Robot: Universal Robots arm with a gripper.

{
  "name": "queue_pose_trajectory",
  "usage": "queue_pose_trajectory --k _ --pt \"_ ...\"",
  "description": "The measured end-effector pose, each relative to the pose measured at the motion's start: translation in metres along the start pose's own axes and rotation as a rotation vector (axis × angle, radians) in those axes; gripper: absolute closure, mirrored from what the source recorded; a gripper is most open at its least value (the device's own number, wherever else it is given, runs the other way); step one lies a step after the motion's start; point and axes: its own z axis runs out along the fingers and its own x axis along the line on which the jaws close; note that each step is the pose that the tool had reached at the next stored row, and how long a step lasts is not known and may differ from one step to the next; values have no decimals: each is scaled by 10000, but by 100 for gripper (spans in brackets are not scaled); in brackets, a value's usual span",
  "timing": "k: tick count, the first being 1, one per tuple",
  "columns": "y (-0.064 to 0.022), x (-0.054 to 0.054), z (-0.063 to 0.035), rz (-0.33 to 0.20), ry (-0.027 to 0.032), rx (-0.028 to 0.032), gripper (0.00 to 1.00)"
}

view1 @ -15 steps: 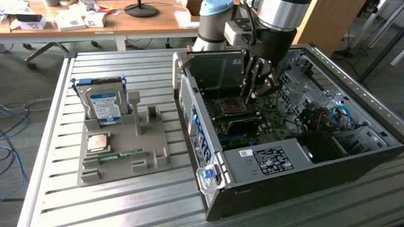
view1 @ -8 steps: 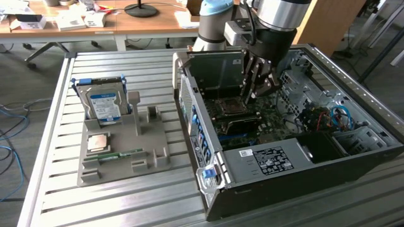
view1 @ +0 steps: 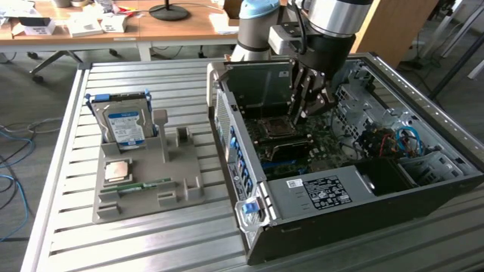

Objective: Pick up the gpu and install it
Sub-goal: 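Press down on the gpu until it lock into place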

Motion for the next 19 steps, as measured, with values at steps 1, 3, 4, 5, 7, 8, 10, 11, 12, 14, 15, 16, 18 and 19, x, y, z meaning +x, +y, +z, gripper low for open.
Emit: queue_pose_trajectory --k 1,3,4,5,7,8,10,11,12,14,15,16,18,19 --pt "0 0 0 0 1 0 68" --pt "0 0 0 0 0 0 74" --pt "0 0 0 0 0 1 80" --pt "0 0 0 0 0 0 80" --pt "0 0 0 0 0 0 89" --pt "0 0 0 0 0 0 89" --pt "0 0 0 0 0 0 89" --pt "0 0 0 0 1 0 89" --pt "0 0 0 0 0 1 89" --pt "0 0 0 0 0 0 89" --pt "0 0 0 0 0 0 89" --pt "0 0 0 0 1 0 89" --pt "0 0 13 0 -1 1 89" --pt "-1 0 25 0 0 0 89"
